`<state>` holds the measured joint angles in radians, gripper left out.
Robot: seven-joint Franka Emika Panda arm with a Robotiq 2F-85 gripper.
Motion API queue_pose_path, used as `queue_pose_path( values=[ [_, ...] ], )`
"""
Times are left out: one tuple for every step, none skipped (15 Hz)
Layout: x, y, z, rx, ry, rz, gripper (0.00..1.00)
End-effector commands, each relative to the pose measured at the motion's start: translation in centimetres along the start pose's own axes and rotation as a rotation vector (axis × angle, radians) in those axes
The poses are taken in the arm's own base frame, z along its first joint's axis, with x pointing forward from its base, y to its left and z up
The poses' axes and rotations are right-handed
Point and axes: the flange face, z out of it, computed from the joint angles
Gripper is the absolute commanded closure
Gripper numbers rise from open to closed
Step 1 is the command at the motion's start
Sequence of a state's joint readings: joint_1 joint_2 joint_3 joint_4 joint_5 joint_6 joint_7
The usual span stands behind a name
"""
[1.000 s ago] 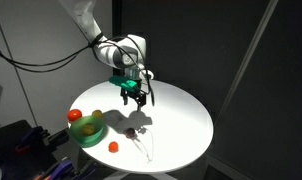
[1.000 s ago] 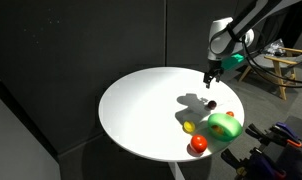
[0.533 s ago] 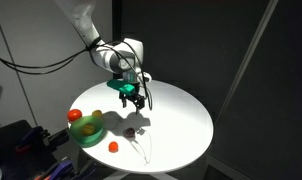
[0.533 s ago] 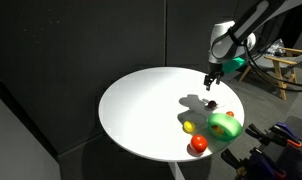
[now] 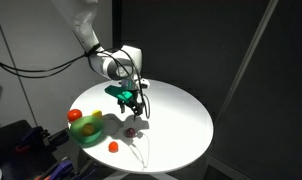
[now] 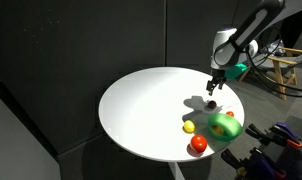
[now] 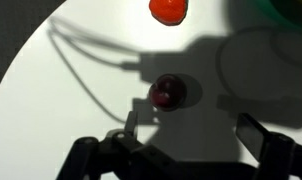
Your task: Put the black object in the green bowl
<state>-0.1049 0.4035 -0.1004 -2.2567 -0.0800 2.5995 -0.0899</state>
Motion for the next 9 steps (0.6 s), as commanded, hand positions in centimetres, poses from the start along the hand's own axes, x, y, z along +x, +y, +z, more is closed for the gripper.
queue_pose_path(
  values=[
    [-0.1,1.2,1.0,0.013,-0.003,0.013,0.00],
    [-0.1,1.5,1.4,0.014,-0.009,0.018,0.00],
    [-0.1,1.7,1.8,0.015,-0.012,0.021,0.00],
    [-0.2,1.8,2.2,0.017,-0.016,0.024,0.00],
    [-0.2,2.0,2.5,0.018,-0.018,0.024,0.00],
    [-0.1,2.0,2.9,0.019,-0.019,0.023,0.00],
    [-0.1,2.0,3.3,0.018,-0.019,0.022,0.00],
    [0.0,2.0,3.6,0.018,-0.020,0.022,0.00],
    [0.2,1.9,3.9,0.017,-0.019,0.020,0.00]
  ],
)
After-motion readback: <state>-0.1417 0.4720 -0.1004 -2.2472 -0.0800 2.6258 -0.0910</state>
